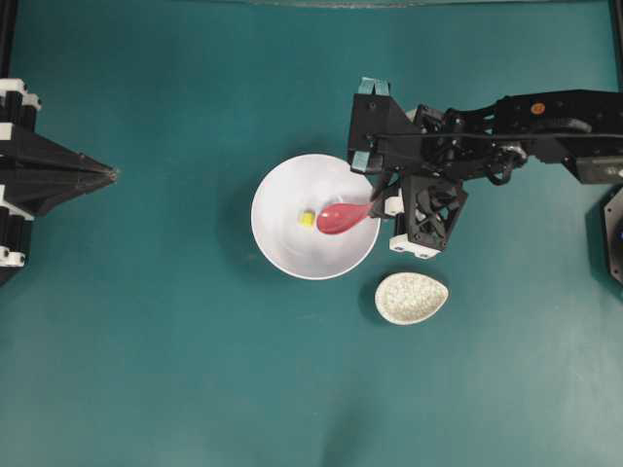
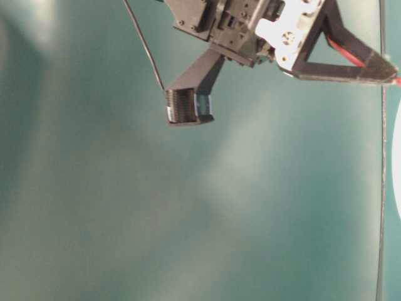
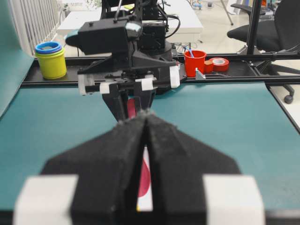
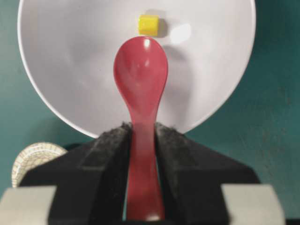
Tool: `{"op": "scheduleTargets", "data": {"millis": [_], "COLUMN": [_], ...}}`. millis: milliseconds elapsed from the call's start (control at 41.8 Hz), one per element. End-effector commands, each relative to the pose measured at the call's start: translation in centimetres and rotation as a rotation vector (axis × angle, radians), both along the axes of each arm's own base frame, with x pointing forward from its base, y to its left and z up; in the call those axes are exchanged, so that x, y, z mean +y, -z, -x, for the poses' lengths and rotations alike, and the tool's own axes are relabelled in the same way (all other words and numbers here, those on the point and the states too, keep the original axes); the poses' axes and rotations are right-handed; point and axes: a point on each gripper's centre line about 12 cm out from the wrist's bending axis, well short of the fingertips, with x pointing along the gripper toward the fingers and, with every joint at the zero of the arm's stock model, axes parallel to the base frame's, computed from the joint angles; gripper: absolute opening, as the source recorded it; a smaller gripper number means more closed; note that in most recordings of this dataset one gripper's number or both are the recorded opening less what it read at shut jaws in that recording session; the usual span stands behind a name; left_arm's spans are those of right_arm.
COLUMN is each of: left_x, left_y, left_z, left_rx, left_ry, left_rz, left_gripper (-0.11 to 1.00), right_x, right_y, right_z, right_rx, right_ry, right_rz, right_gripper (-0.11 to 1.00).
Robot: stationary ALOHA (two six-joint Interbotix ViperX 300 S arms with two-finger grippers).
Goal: Scoop the yellow hexagonal prism block from the bowl with a spoon using the right arm.
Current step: 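Lower the spoon into the bowl beside the yellow block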
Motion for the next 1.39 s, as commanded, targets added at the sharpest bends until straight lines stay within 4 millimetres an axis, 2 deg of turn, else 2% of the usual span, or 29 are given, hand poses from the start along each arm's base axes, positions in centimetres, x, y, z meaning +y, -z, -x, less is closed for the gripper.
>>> {"op": "scheduleTargets", "data": {"millis": [0, 263, 814, 1222, 1365], "left_x": [0.0, 0.0, 0.0, 0.0, 0.0], "left_y": [-1.0, -1.0, -1.0, -0.9, -0.9], "left_z": [-0.2, -0.2, -0.2, -0.2, -0.2], "left_rx": [-0.025, -0.025, -0.025, -0.023, -0.023], "left_ry": [0.001, -0.001, 0.001, 0.001, 0.001], "left_rz": [-0.005, -0.005, -0.005, -0.005, -0.005], "left_gripper": [0.00, 0.00, 0.00, 0.00, 0.00], "right_x": [-0.2, -0.4, -1.0, -0.6, -0.6], "right_y": [-0.7, 0.9, 0.1, -0.2, -1.1], "right_z": [-0.5, -1.3, -3.5, -3.8, -4.1], "right_rx": [-0.027, -0.022, -0.180, -0.210, -0.234], "right_ry": [0.005, 0.015, 0.058, 0.075, 0.079], "right_rz": [0.004, 0.008, 0.032, 0.009, 0.005], "right_gripper": [0.24, 0.24, 0.24, 0.24, 0.24]}}
